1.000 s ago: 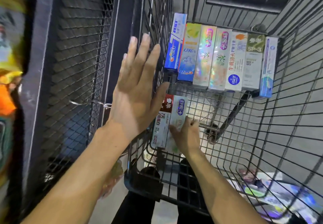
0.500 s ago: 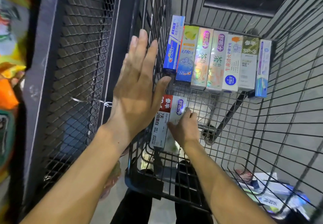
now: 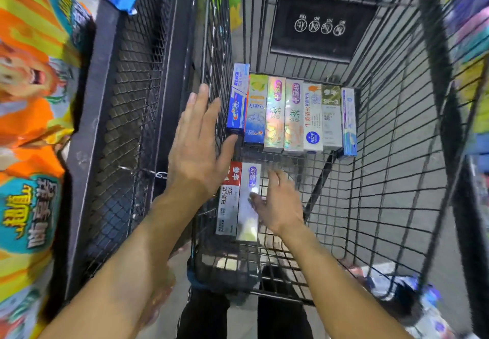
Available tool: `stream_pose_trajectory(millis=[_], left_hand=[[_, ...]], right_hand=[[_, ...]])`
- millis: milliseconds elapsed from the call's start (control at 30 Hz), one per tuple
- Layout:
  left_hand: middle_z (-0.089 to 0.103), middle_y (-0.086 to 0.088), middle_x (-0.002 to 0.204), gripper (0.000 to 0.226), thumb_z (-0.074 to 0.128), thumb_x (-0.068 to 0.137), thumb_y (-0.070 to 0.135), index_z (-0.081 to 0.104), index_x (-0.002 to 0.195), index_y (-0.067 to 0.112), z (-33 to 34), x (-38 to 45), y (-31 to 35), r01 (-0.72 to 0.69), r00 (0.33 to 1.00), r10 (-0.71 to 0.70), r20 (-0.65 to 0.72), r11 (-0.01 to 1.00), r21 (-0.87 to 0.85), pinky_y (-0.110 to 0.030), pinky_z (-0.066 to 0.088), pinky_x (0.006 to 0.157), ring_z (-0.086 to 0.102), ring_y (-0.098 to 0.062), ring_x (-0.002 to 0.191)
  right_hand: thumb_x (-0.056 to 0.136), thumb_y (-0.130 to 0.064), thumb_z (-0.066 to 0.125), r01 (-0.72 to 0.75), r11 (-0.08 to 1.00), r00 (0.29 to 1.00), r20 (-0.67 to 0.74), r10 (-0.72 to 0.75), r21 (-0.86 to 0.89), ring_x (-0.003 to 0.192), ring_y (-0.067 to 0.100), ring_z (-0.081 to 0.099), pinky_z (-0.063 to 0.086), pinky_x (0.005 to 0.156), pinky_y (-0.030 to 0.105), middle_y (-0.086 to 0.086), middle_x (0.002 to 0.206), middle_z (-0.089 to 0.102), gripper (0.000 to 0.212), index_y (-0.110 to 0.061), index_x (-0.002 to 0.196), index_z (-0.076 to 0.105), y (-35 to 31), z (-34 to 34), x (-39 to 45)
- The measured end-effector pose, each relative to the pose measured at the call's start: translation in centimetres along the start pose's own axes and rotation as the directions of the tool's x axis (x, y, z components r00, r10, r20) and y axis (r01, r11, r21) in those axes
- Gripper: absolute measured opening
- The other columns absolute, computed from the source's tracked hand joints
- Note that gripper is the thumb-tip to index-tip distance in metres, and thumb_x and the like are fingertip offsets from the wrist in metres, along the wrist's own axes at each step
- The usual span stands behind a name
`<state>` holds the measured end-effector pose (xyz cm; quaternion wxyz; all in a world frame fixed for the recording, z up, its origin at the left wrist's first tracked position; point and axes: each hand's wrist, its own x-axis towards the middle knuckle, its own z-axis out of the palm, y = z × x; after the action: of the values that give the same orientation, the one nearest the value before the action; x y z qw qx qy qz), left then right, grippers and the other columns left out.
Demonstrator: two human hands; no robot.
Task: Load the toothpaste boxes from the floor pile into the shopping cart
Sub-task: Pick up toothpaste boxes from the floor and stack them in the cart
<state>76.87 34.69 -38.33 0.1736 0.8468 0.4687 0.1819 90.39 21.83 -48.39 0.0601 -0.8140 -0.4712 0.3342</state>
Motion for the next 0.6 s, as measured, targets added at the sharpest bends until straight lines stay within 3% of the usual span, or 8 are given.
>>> stream_pose_trajectory(millis=[100, 167, 300, 400, 600], left_hand=[[0.017, -0.012, 0.167, 0.062, 0.058, 0.098, 0.024, 0.034, 0.153, 0.007, -0.3, -0.1, 0.5, -0.014, 1.000, 0.014, 0.001, 0.999, 0.043, -0.051, 0.015, 0.126, 0.009, -0.029, 0.156], [0.031, -0.014, 0.161, 0.059, 0.059, 0.096, 0.021, 0.039, 0.149, 0.008, -0.5, -0.3, 2.1, -0.020, 1.000, 0.020, 0.001, 0.997, 0.069, -0.054, 0.016, 0.124, 0.014, -0.032, 0.154], [0.058, -0.016, 0.134, 0.044, 0.054, 0.090, 0.022, 0.055, 0.132, 0.007, -0.3, -2.6, 6.9, -0.203, 0.977, 0.204, 0.063, 0.979, -0.026, -0.062, 0.034, 0.110, 0.039, -0.040, 0.138], [0.060, -0.016, 0.134, 0.048, 0.047, 0.092, 0.032, 0.059, 0.131, 0.007, 1.3, -5.4, 10.7, -0.399, 0.895, 0.411, 0.176, 0.911, -0.098, -0.058, 0.038, 0.110, 0.047, -0.039, 0.135], [0.061, -0.019, 0.136, 0.052, 0.047, 0.095, 0.036, 0.062, 0.130, 0.001, 6.6, -12.1, 18.6, -0.638, 0.668, 0.693, 0.271, 0.721, -0.270, -0.057, 0.044, 0.107, 0.055, -0.038, 0.129]], right_hand=[[0.099, -0.056, 0.046, -0.005, 0.998, 0.999, -0.053, 0.002, -0.057, 0.149, 0.027, 0.025, 0.030, 0.119, 0.047, 0.007, 0.163, 0.024, 0.074, -0.019, 0.158, 0.020, 1.4, -3.0, -2.0], [0.099, -0.058, 0.044, -0.028, 0.995, 0.991, -0.131, 0.016, -0.095, 0.147, 0.027, 0.027, 0.029, 0.119, 0.046, 0.007, 0.161, 0.028, 0.072, -0.020, 0.157, 0.024, 2.5, -5.1, -3.9], [0.096, -0.062, 0.029, -0.067, 0.989, 0.955, -0.295, 0.025, -0.132, 0.137, 0.029, 0.042, 0.036, 0.111, 0.044, 0.006, 0.150, 0.045, 0.070, -0.018, 0.148, 0.043, 4.4, -8.3, -9.4], [0.092, -0.063, 0.027, -0.135, 0.985, 0.904, -0.420, 0.078, -0.107, 0.132, 0.032, 0.046, 0.040, 0.108, 0.046, 0.010, 0.145, 0.050, 0.074, -0.014, 0.143, 0.050, 6.4, -10.0, -14.7], [0.097, -0.056, 0.039, -0.320, 0.921, 0.656, -0.650, 0.383, 0.220, 0.122, 0.034, 0.052, 0.042, 0.103, 0.048, 0.011, 0.135, 0.057, 0.060, -0.012, 0.134, 0.057, 14.2, -7.8, -27.3]])
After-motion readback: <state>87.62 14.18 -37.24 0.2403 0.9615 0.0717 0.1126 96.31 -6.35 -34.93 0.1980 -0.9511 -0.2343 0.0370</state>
